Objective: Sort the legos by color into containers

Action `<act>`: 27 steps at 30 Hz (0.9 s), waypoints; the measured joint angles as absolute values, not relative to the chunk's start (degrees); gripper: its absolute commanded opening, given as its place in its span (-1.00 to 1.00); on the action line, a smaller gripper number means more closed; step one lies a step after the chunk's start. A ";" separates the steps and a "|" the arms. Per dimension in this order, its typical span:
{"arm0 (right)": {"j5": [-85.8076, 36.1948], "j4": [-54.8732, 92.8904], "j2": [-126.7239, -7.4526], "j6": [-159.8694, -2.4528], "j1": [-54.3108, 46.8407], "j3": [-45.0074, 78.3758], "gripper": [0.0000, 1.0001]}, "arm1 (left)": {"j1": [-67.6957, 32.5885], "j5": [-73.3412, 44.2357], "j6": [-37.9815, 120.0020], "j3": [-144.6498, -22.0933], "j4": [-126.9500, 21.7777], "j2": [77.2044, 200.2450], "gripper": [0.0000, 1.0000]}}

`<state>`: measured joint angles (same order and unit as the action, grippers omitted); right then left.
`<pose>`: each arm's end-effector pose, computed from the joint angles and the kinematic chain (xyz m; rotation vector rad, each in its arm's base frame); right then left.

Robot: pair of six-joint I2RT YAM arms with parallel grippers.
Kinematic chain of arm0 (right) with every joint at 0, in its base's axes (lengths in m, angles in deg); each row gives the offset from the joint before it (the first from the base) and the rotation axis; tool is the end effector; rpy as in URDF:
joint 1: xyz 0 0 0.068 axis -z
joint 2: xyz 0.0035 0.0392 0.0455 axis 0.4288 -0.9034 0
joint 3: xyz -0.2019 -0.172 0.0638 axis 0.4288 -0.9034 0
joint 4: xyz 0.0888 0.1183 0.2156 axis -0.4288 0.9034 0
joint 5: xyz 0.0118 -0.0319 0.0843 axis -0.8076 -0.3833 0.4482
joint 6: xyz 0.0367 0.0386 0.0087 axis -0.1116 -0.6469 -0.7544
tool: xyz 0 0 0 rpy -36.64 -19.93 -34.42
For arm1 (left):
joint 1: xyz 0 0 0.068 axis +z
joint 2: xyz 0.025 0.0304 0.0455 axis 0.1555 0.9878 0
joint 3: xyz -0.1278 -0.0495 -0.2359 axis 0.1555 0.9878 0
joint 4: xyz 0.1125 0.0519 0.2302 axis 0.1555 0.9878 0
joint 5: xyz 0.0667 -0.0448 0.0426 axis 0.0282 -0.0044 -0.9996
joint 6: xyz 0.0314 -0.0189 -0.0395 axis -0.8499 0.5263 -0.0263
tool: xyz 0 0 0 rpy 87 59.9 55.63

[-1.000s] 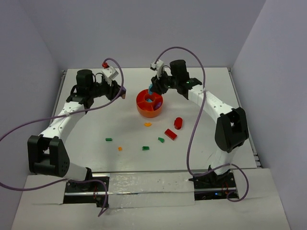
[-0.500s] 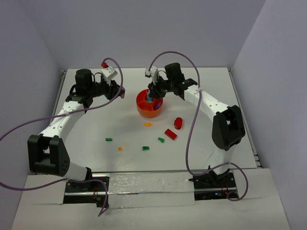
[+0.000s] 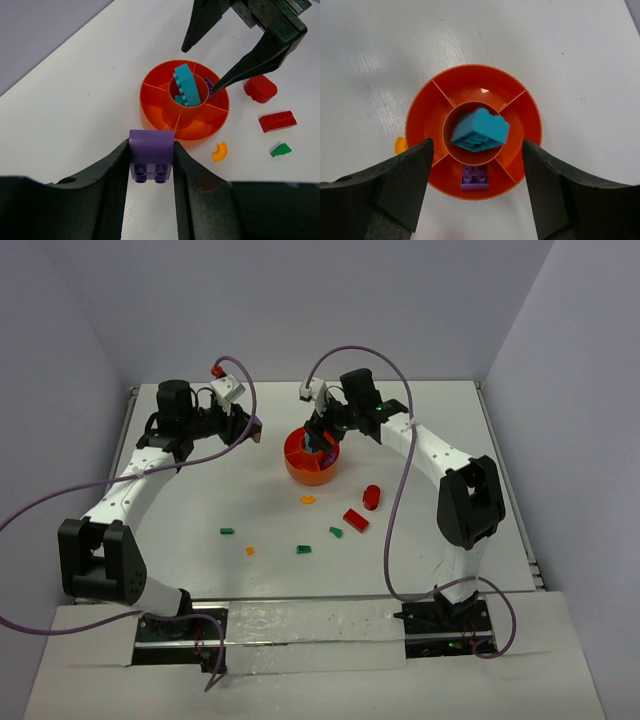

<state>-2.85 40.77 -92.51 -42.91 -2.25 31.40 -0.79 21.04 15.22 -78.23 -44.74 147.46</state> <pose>0.3719 0.2147 0.2907 -1.3138 1.7560 0.5397 0.3277 -0.0812 0.3227 0.8671 1.7066 -0.6960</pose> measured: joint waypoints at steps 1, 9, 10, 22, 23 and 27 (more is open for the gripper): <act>-2.82 40.91 -92.51 -43.06 -2.27 31.58 0.58 | -0.79 21.24 15.23 -78.23 -44.67 147.46 -1.00; -2.52 40.80 -91.44 -45.92 -2.29 32.04 0.58 | -0.80 22.69 16.31 -78.23 -45.18 147.46 -1.00; -2.27 40.36 -90.68 -47.26 -2.15 31.75 0.57 | -0.86 22.98 16.71 -78.23 -45.40 147.46 -1.00; 5.95 39.11 -77.38 -59.05 2.55 29.82 0.49 | -7.98 30.29 24.97 -78.87 -53.65 149.74 -1.00; 6.80 39.36 -76.78 -59.51 2.84 29.82 0.49 | -8.32 30.79 27.22 -79.04 -55.33 150.66 -1.00; 8.03 40.06 -74.74 -61.60 3.11 28.73 0.48 | -8.59 29.90 36.40 -79.04 -61.79 152.77 -1.00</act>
